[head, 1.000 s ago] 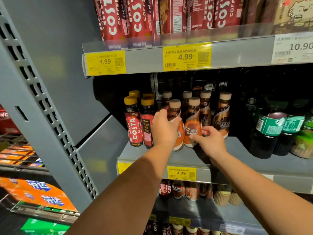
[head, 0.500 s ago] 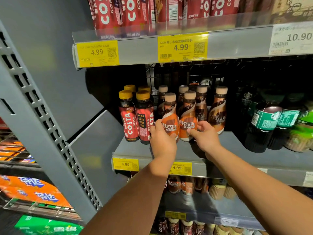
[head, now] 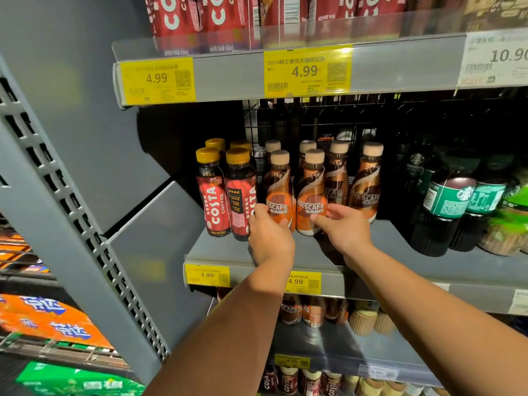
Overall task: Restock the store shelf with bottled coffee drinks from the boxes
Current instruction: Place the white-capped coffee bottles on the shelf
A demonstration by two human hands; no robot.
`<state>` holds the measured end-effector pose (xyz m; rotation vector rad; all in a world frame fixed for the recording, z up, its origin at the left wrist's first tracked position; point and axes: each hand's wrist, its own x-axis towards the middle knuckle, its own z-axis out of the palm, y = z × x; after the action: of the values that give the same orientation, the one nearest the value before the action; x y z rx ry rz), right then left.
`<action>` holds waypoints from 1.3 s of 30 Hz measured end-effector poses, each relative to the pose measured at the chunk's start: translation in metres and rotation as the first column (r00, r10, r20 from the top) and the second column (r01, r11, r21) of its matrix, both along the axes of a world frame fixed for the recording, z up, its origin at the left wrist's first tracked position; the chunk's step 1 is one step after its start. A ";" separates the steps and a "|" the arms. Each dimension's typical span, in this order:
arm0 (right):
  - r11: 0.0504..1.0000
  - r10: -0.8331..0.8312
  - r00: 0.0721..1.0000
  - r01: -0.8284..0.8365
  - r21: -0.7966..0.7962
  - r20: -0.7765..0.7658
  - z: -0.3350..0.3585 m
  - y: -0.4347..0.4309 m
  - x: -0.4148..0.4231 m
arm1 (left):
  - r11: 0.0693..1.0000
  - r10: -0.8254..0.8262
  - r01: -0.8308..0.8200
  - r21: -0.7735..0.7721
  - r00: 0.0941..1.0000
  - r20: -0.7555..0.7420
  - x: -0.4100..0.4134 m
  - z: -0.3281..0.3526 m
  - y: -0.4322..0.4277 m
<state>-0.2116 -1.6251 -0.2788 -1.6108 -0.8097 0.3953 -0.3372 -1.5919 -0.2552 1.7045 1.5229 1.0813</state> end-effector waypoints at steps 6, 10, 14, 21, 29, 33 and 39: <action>1.000 0.010 1.000 -0.010 -0.023 -0.018 0.001 0.003 -0.001 | 1.000 -0.003 0.003 0.007 1.000 -0.030 -0.001 -0.001 0.003; 0.999 0.007 1.000 -0.006 -0.031 0.004 0.003 0.002 -0.003 | 1.000 -0.025 0.026 0.004 0.999 -0.046 -0.003 -0.001 0.002; 0.998 -0.018 0.988 0.027 -0.056 0.154 0.005 -0.004 -0.009 | 0.997 -0.076 0.077 0.017 0.997 -0.033 -0.008 0.001 -0.001; 0.971 -0.039 0.923 0.125 -0.202 0.382 0.030 -0.033 -0.018 | 0.975 -0.149 0.168 0.144 0.980 -0.134 -0.034 0.016 -0.014; 0.919 0.147 0.854 0.068 -0.387 0.499 0.091 -0.090 -0.036 | 0.948 -0.172 0.257 0.188 0.909 -0.379 -0.056 0.072 -0.069; 0.897 0.232 0.756 0.077 -0.435 0.612 0.116 -0.120 -0.051 | 0.942 -0.118 0.271 0.197 0.818 -0.563 -0.072 0.094 -0.096; 0.810 0.373 0.672 0.101 -0.578 0.640 0.152 -0.185 -0.078 | 0.923 -0.164 0.366 0.115 0.646 -0.745 -0.096 0.144 -0.137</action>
<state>-0.2897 -1.8099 -0.1265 -2.3456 -1.5583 0.0644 -0.4333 -1.7291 -0.1110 2.6675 1.5097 0.4412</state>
